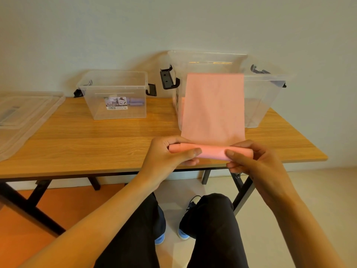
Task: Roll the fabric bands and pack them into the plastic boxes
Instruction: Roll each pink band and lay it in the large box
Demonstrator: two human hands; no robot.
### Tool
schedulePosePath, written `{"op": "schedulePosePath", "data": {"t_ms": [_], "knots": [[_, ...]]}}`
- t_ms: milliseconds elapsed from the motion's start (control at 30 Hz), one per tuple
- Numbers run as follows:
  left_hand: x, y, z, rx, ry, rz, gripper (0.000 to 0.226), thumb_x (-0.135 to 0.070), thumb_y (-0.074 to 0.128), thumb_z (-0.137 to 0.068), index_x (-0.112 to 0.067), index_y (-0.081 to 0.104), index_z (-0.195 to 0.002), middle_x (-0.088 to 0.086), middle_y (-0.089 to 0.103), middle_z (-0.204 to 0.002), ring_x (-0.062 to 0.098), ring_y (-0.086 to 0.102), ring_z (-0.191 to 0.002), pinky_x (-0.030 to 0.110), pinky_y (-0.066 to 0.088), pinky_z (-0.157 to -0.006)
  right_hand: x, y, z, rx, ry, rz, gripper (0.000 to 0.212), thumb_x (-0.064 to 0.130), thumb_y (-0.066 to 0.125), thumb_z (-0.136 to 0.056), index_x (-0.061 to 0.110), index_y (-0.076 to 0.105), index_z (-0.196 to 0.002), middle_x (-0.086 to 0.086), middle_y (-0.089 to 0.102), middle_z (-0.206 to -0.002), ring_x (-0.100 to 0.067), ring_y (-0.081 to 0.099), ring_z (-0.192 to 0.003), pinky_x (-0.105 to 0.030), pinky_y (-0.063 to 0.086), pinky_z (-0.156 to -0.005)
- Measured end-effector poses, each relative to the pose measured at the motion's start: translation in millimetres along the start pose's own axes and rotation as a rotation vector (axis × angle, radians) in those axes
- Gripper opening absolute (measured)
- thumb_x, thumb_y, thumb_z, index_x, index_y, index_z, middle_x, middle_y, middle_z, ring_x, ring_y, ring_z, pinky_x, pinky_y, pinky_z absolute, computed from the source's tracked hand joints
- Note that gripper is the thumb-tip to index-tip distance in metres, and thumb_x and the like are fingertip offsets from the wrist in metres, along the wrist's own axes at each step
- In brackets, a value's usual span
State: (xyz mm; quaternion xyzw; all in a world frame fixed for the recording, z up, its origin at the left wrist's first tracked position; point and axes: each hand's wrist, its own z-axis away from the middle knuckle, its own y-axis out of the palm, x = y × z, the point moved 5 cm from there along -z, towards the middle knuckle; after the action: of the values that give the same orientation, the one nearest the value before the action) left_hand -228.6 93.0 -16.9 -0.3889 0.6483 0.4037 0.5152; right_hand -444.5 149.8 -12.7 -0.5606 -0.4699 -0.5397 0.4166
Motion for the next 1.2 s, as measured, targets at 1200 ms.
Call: {"op": "schedulePosePath", "data": {"t_ms": [1200], "knots": [[7,14,-7,0.105,0.005,-0.06,0.015,-0.009,0.065,-0.095,0.002,0.064,-0.106,0.017,0.074,-0.084,0.03,0.073,-0.069,0.034,0.061,-0.061,1,-6,-2,0.034,-0.033,0.009,0.037,0.015,0.078,-0.076,0.006,0.07,-0.111,-0.016,0.074,-0.095,-0.029,0.073,-0.073,-0.029,0.061,-0.063]]}}
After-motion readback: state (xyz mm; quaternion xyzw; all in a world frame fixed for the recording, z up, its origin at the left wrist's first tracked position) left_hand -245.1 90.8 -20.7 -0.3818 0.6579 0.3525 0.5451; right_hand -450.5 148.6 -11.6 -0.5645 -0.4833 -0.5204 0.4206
